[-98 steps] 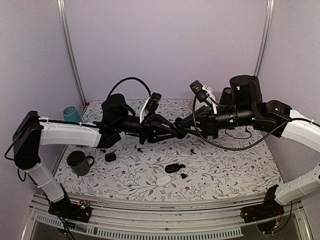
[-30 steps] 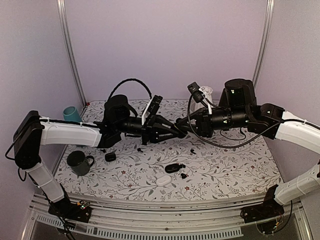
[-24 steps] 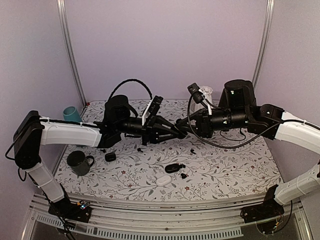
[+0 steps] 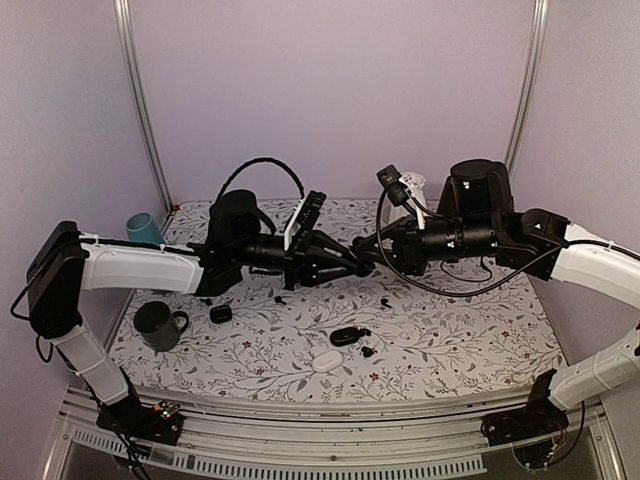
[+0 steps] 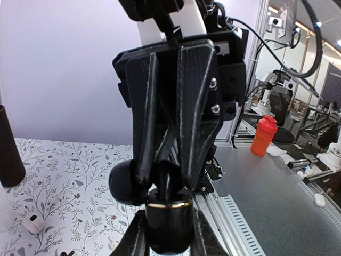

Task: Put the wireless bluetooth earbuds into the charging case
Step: Adjust the left earbud in the left side groove of the charging case.

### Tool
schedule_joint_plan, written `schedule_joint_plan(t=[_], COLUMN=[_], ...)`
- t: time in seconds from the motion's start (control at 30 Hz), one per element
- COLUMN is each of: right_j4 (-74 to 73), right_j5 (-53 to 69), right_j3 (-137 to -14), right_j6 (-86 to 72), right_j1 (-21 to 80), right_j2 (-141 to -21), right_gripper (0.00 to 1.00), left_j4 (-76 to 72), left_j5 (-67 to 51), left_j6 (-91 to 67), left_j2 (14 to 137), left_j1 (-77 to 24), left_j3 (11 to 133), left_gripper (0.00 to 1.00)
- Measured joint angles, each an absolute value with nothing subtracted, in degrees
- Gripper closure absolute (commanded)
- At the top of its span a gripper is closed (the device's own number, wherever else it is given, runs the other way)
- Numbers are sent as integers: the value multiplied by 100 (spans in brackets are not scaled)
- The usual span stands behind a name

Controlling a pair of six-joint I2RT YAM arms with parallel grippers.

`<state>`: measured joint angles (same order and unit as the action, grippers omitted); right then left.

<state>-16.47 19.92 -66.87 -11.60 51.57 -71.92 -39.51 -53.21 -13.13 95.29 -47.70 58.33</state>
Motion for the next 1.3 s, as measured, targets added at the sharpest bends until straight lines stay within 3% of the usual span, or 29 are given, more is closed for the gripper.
schedule_joint_plan(t=[0.53, 1.3], right_j4=[-1643, -1669], right_j5=[1699, 1758], right_j3=[-6667, -6628], right_j6=[-1114, -1184], right_j1=[5098, 5096], right_j2=[-7002, -7002], right_gripper=[96, 95], left_j4=[-3913, -4829], left_j5=[-5275, -4040], left_j6=[-1323, -834], left_j2=[9529, 8855], left_j1=[-4700, -4678], left_j3=[5721, 4831], left_gripper=[100, 100])
